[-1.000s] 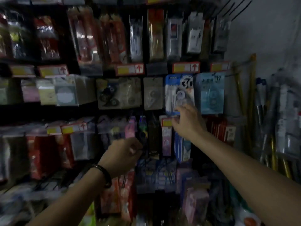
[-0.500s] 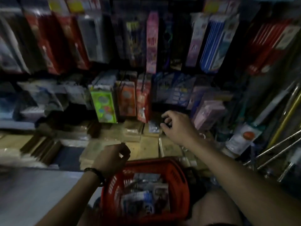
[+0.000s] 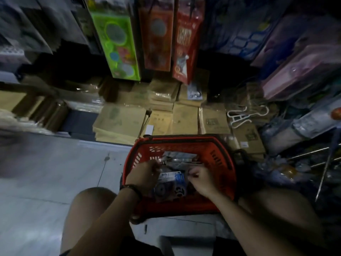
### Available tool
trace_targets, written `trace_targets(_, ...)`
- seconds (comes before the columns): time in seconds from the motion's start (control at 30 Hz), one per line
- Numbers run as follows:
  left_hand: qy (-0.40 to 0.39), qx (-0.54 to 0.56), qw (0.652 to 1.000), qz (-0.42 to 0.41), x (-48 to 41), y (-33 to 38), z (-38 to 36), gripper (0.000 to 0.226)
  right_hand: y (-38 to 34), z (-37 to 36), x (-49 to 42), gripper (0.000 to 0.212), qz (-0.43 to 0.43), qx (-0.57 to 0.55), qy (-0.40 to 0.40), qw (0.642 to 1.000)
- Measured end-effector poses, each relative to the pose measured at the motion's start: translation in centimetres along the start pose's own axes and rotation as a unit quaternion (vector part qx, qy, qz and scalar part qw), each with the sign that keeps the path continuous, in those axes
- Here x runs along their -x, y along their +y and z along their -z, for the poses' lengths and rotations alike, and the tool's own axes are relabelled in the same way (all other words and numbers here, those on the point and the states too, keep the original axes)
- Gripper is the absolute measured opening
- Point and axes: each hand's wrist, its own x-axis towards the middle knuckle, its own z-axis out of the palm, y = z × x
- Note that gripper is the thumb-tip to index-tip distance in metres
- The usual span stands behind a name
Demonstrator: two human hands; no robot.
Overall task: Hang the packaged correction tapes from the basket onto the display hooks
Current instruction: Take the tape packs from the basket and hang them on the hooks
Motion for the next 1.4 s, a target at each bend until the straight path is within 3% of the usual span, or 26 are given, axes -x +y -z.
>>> trace_targets(0.17, -0.151, -0.034, 0.988, 0.03, -2.1, -1.5, -2.6, 0.041, 5.7, -6.3, -4.3, 0.026, -0.08, 0.017, -0.069, 0.994)
trace_targets(0.27, -0.164, -0.059, 0.984, 0.042, -2.5, -1.5, -2.9, 0.049, 6.4, -8.1, -6.5, 0.006, -0.08, 0.021, -0.097, 0.992)
trace_targets(0.37, -0.17, -0.04, 0.983, 0.05, -2.6, -1.9, -2.9, 0.057, 9.2, -11.0, -9.5, 0.043, -0.105, -0.055, -0.097, 0.988)
trace_targets(0.43, -0.172, -0.021, 0.984, 0.049, -2.8, -1.8, -2.8, 0.059, 7.3, -11.4, -8.6, 0.062, -0.13, -0.082, -0.09, 0.984)
trace_targets(0.63, -0.156, -0.039, 0.986, 0.048, -3.7, -1.6, -2.6, 0.041, 6.0, -11.9, -8.8, 0.052, -0.18, -0.119, -0.051, 0.975)
trace_targets(0.8, -0.151, -0.038, 0.987, 0.05, -3.8, -2.1, -2.9, 0.041, 6.8, -11.0, -8.7, 0.029, -0.144, -0.141, -0.083, 0.976)
trace_targets(1.0, -0.096, -0.013, 0.995, 0.038, -3.8, -2.5, -2.6, 0.044, 4.6, -7.7, -6.6, 0.01, -0.025, -0.101, -0.077, 0.992)
trace_targets(1.13, -0.056, 0.02, 0.996, 0.06, -2.9, -2.9, -2.7, 0.057, 2.3, -4.1, -4.3, 0.014, 0.08, -0.048, -0.104, 0.99)
trace_targets(1.3, 0.004, 0.129, 0.99, 0.051, -1.4, -1.7, -1.4, 0.06, -1.5, 1.6, -1.5, 0.014, 0.156, -0.05, -0.076, 0.984)
trace_targets(1.4, -0.059, 0.263, 0.962, 0.049, 0.4, -0.3, -0.2, 0.037, -3.9, 4.6, 0.3, 0.013, 0.194, -0.054, -0.06, 0.978)
